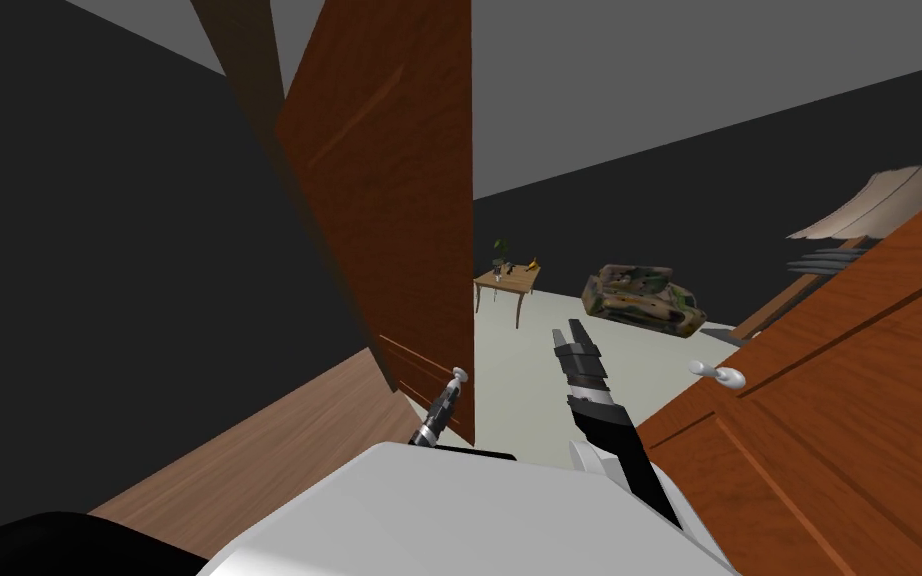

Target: Push the door open

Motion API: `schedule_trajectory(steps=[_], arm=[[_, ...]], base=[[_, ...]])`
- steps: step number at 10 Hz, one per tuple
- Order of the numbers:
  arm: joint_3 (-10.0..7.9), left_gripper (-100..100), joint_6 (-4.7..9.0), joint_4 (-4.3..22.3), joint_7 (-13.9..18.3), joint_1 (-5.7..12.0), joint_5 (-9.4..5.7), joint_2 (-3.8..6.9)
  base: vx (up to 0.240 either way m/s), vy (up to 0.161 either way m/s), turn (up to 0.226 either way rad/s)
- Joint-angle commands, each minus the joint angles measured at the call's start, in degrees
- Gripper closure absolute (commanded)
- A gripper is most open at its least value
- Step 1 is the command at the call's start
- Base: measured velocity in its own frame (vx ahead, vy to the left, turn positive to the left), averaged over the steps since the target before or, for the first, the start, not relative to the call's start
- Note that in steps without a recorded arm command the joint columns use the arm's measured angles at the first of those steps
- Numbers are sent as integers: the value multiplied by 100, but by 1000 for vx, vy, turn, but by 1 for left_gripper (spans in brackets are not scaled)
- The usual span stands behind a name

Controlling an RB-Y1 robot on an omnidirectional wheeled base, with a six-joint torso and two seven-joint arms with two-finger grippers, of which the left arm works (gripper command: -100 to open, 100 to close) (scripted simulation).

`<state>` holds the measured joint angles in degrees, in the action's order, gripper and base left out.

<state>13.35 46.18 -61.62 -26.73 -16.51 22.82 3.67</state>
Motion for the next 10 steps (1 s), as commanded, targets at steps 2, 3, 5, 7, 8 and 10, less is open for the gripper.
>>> schedule_trajectory(steps=[2, 3, 5, 7, 8, 10], arm=[[-179, 100, 6, 83, 483, 92, -305, 42], [-179, 100, 6, 83, 575, 92, -305, 42], [-223, 100, -7, 90, 977, 107, -512, 66], [-247, 100, -14, 93, 1244, 115, -621, 76], [-247, 100, -14, 93, 1285, 115, -621, 76], [-293, 100, -28, 100, 1652, 130, -839, 94]], base=[[37, -37, -62], [36, -40, -1], [63, -36, -37], [36, -24, -28], [34, -16, -11], [49, -29, -40]])
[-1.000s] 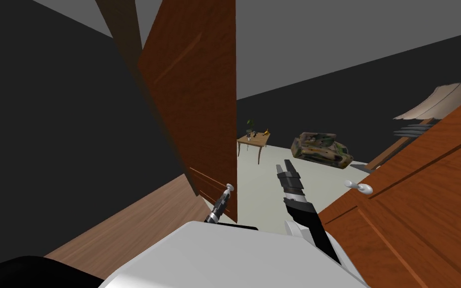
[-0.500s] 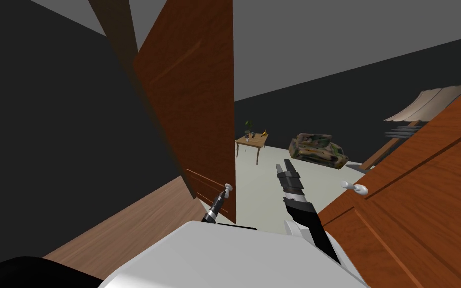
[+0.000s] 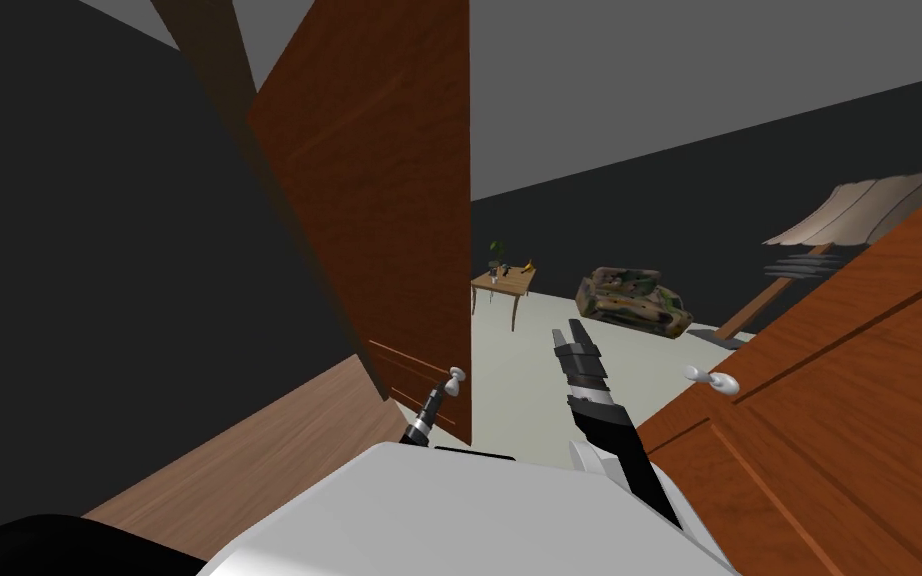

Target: Push the door open

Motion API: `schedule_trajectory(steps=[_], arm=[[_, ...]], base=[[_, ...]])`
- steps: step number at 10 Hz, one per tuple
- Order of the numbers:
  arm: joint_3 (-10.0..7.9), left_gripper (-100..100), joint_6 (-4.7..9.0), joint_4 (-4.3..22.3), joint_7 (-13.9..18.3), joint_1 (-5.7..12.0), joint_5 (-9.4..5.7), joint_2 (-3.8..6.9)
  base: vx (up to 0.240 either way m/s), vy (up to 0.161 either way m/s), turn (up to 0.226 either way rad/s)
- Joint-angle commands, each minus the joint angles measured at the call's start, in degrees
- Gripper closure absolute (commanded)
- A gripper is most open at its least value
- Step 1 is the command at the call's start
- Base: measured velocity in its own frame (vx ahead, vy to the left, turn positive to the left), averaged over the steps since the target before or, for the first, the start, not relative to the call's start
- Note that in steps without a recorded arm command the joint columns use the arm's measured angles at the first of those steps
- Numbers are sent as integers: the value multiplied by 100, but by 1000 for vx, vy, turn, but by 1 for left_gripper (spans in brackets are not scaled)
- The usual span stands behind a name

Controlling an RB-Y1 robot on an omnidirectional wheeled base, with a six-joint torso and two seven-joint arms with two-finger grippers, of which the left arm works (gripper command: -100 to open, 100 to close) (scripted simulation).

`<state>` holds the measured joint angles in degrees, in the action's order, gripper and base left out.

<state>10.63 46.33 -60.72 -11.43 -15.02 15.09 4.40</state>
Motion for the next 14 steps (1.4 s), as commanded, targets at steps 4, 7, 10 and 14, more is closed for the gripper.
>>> schedule_trajectory(steps=[4, 7, 10, 14], arm=[[-158, -100, 102, 12, -652, -7, 278, 48], [-248, -100, 161, 18, -1065, -11, 437, 73], [-351, -100, 229, 23, -1507, -16, 618, 99], [-462, -100, 303, 28, -1997, -22, 815, 125]], base=[[-32, -24, 48], [-44, -29, 34], [-36, -25, 42], [-39, -25, 40]])
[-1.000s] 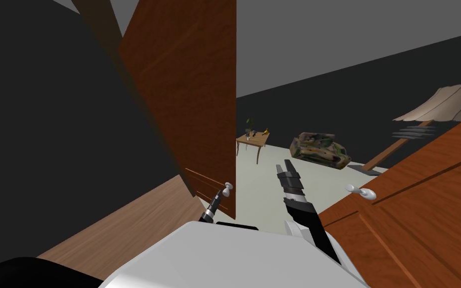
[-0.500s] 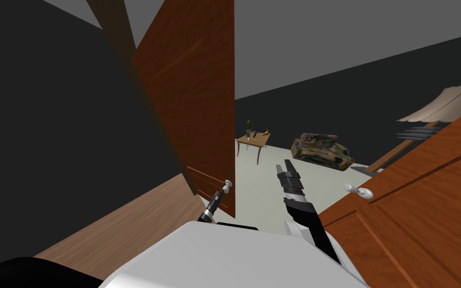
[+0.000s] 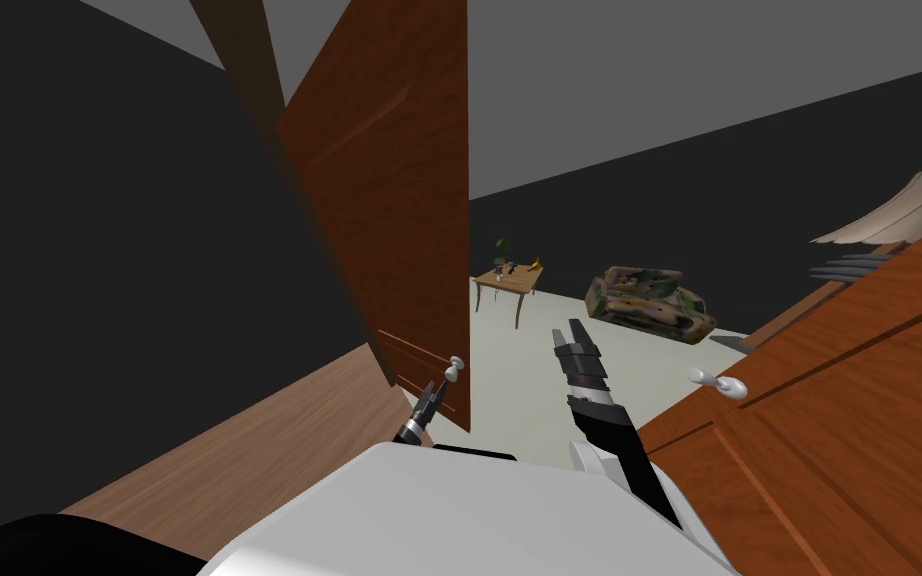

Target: Push the door open

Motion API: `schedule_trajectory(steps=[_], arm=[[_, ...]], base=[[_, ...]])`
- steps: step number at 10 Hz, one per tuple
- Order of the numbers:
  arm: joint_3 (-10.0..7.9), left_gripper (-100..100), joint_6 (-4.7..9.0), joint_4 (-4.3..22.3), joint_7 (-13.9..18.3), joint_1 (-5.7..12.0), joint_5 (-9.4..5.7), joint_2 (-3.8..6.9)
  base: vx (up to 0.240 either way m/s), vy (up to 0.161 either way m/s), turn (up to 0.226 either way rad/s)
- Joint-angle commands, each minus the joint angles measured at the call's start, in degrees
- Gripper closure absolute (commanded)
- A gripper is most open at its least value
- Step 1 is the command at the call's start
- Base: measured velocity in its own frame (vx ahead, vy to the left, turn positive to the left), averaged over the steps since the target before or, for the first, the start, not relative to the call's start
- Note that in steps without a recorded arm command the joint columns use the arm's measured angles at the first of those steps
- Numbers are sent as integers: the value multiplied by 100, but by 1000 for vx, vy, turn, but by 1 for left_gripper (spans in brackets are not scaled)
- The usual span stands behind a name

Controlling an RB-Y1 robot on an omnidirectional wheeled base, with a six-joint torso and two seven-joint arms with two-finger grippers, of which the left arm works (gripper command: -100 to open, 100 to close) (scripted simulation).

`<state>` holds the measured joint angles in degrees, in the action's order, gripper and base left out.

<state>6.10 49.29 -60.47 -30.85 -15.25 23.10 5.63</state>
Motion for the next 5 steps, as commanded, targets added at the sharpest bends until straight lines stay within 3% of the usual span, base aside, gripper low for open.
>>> schedule_trajectory(steps=[1, 4, 5], arm=[[-66, -100, 45, 5, -286, -2, 116, 15], [-181, -100, 123, 9, -735, -9, 320, 40], [-181, -100, 123, 9, -771, -9, 320, 40]], base=[[-42, -24, 51], [-49, -29, 47], [-29, -20, 25]])
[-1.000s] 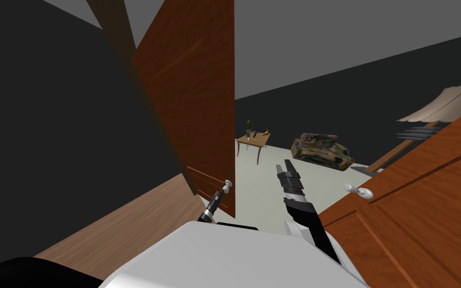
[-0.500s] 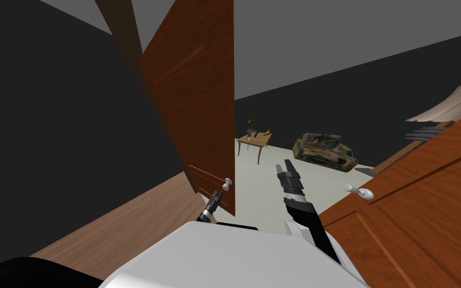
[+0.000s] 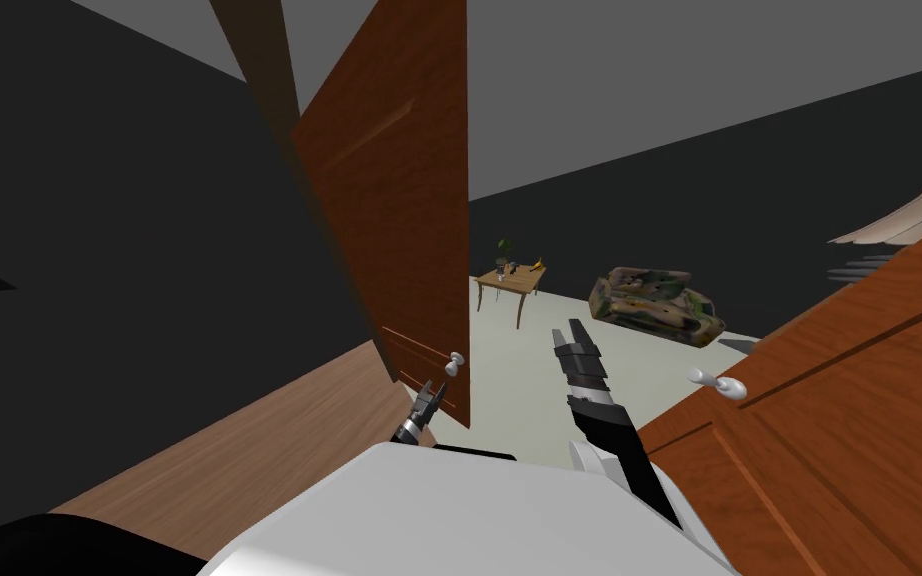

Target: Push the door open

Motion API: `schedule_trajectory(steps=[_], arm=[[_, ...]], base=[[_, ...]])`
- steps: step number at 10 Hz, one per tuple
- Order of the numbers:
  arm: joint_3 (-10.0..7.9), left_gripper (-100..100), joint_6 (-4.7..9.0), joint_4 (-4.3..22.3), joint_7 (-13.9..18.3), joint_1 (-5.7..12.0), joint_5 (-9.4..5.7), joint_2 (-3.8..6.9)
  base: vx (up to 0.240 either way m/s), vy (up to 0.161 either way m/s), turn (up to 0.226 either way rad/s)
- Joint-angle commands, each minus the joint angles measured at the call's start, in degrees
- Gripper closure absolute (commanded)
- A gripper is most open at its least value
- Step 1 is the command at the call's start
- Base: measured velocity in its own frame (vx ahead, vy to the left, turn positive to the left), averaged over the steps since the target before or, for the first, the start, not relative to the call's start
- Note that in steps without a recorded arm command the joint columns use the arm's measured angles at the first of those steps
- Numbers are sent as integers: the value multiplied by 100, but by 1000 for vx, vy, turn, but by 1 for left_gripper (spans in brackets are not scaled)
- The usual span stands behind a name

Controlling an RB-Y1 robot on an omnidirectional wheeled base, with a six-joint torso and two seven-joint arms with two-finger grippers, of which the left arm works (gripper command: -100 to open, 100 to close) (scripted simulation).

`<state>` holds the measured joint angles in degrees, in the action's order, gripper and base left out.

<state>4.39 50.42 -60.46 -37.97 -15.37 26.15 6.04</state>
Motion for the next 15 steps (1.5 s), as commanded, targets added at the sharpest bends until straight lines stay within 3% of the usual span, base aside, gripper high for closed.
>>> schedule_trajectory(steps=[1, 2, 5, 7, 8, 12, 14, 15], arm=[[-66, -100, 49, 10, -286, 1, 115, 12], [-121, -100, 87, 11, -434, -3, 214, 24], [-174, -100, 124, 12, -767, -6, 308, 35], [-273, -100, 192, 13, -1141, -12, 485, 55], [-273, -100, 192, 13, -1215, -12, 485, 55], [-425, -100, 300, 12, -1882, -22, 759, 84], [-468, -100, 331, 11, -2053, -24, 837, 92], [-455, -100, 322, 17, -1993, -21, 811, 88]], base=[[-34, -16, 42], [-51, -26, 81], [-36, -22, 26], [-41, -29, 58], [-35, -22, 21], [-40, -20, 41], [-35, -17, 31], [-15, -7, 4]])
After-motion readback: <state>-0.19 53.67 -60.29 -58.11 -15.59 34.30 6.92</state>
